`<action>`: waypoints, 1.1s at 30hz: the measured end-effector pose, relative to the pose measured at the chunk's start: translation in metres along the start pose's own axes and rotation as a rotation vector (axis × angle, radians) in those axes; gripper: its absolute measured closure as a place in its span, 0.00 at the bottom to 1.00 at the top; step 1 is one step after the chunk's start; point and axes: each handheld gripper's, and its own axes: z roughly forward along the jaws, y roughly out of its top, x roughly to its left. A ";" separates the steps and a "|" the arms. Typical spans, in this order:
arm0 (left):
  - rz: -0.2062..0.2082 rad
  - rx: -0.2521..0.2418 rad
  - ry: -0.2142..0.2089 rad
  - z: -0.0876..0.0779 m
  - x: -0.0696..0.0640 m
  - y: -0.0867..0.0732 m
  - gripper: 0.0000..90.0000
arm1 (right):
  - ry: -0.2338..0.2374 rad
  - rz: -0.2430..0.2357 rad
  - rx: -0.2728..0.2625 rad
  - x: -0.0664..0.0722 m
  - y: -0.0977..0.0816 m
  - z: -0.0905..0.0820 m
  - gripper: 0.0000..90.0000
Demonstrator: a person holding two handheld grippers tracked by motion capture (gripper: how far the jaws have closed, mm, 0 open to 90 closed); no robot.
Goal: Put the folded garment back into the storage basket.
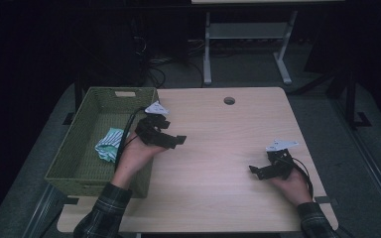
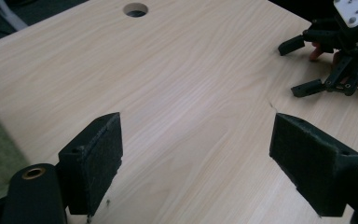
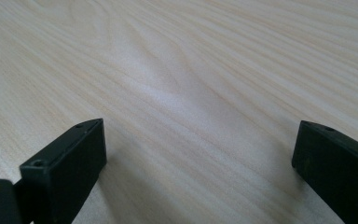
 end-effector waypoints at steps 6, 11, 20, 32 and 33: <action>0.020 0.002 -0.017 0.024 -0.015 -0.002 0.18 | 0.000 -0.001 0.000 0.000 0.000 0.000 0.03; 0.037 0.003 -0.021 0.042 -0.026 -0.009 0.18 | 0.000 0.000 0.000 0.000 0.000 0.000 0.03; 0.075 0.047 0.001 0.076 -0.039 -0.028 0.18 | 0.000 0.000 0.000 0.000 0.000 0.000 0.03; 0.077 0.088 0.014 0.107 -0.036 -0.057 0.18 | 0.000 0.000 0.000 0.000 0.000 0.000 0.03; 0.078 0.098 0.013 0.109 -0.036 -0.060 0.18 | 0.000 -0.001 0.000 0.000 0.000 0.000 0.03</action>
